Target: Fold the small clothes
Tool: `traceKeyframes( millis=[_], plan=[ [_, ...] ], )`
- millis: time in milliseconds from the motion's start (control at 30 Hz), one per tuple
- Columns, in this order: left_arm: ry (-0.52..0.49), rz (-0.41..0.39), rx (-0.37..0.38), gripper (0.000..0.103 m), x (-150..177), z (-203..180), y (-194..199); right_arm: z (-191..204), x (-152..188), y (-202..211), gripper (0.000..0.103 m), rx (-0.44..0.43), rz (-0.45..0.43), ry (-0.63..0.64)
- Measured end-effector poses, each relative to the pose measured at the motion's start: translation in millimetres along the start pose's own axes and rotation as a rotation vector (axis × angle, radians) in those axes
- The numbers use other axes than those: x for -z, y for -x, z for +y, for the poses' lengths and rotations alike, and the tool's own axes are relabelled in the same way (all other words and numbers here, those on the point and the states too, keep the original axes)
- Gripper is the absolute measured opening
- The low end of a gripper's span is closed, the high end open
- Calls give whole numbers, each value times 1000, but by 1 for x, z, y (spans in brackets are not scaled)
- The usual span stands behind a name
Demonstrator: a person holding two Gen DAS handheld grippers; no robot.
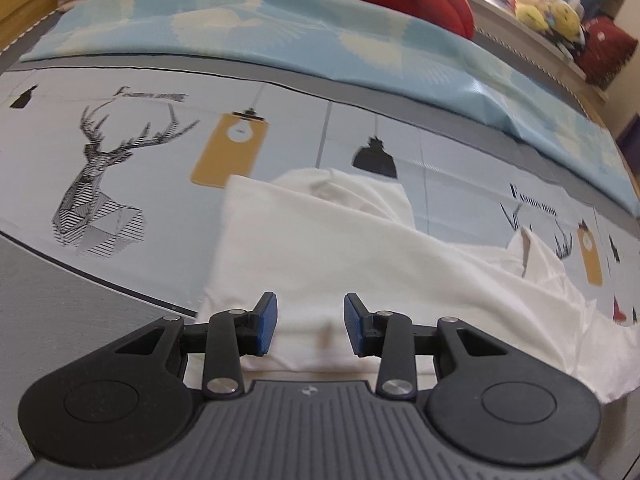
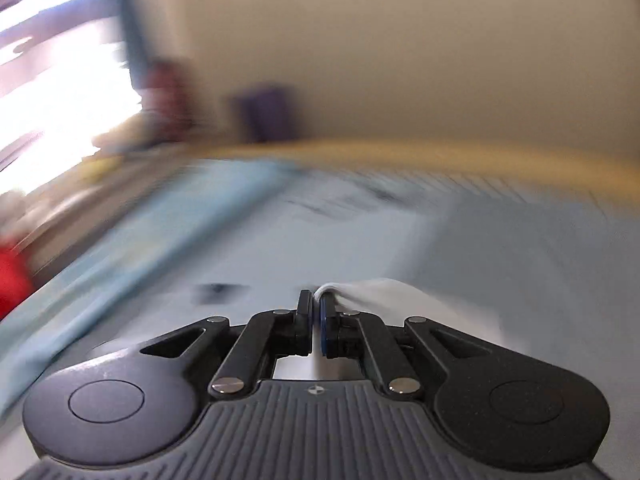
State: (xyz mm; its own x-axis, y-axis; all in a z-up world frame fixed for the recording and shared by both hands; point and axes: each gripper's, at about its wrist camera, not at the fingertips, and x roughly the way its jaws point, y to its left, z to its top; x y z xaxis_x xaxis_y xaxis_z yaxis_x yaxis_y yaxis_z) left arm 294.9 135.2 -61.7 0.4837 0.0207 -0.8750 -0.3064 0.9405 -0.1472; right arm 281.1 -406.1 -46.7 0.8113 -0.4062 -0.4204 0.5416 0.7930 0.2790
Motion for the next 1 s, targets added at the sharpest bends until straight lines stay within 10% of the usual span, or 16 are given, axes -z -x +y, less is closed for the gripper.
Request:
traceKeyframes(
  millis=[167, 300, 433, 533, 633, 867, 1000],
  plan=[
    [37, -1, -1, 41, -4, 16, 3, 151, 60, 101, 3, -599, 0, 380],
    [59, -4, 14, 41, -8, 27, 8, 214, 136, 149, 4, -1040, 293, 612],
    [90, 3, 31, 41, -10, 36, 9, 230, 176, 155, 8, -1006, 486, 754],
    [94, 16, 55, 41, -10, 34, 7, 233, 159, 147, 11, -821, 538, 730],
    [45, 43, 105, 41, -6, 20, 3, 223, 126, 138, 28, -677, 573, 602],
    [-145, 93, 179, 40, 19, -31, -7, 173, 130, 89, 31, -514, 678, 335],
    [-170, 80, 187, 40, 21, -42, -6, 184, 157, 64, 31, -644, 792, 297]
  ],
)
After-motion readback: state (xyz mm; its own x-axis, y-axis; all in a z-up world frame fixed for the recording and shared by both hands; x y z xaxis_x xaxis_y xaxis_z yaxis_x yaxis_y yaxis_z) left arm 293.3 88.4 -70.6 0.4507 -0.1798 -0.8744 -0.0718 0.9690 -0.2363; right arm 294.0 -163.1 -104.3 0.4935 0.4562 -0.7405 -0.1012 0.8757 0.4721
